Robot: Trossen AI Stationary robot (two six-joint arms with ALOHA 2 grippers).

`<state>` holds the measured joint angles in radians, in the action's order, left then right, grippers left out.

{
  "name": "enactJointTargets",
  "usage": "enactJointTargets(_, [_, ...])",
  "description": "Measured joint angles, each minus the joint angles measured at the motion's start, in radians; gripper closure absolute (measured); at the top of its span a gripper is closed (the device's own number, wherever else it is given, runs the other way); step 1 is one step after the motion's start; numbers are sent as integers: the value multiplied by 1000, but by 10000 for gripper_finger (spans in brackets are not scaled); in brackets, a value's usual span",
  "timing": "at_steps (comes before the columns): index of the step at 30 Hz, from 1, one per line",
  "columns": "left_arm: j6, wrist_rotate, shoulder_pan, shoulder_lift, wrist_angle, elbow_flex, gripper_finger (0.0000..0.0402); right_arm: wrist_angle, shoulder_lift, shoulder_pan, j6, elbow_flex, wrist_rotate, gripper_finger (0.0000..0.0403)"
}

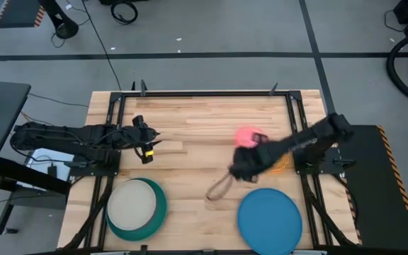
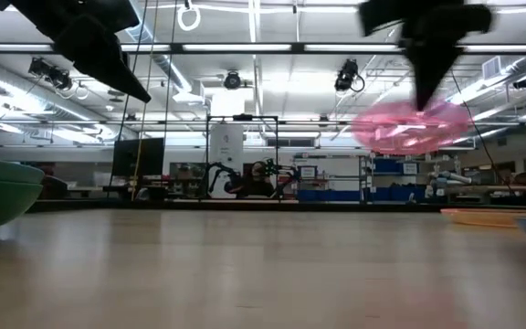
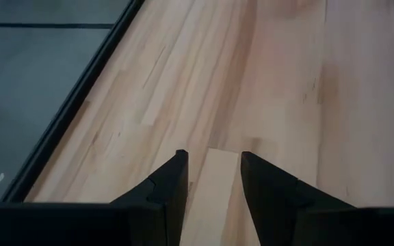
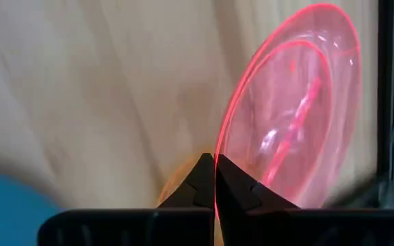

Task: Stack plastic plates
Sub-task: Stack the pink transparent plate on top of the orange transparent plate

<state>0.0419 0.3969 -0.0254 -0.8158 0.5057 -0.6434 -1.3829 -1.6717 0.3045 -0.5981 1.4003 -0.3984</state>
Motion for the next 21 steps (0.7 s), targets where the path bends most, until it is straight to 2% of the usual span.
enactJointTargets(2, [12, -2, -1, -2, 0, 0, 260, -60, -5, 73, -158, -27, 8, 397])
enactJointTargets(5, [27, -2, -6, -3, -1, 0, 260, -55, -12, 158, -304, -95, 28, 394])
enactJointTargets(10, [78, -2, -22, -3, -26, 0, 260, 7, -12, 213, -530, -229, 80, 386])
enactJointTargets(14, [86, -1, -44, -3, -87, 0, 260, 67, -13, 216, -579, -333, 87, 388])
enactJointTargets(18, [96, -1, -78, -3, -115, 0, 260, 155, -12, 204, -561, -425, 87, 385])
enactJointTargets(21, [97, -1, -104, -3, -146, 0, 260, 206, -12, 194, -530, -463, 92, 369])
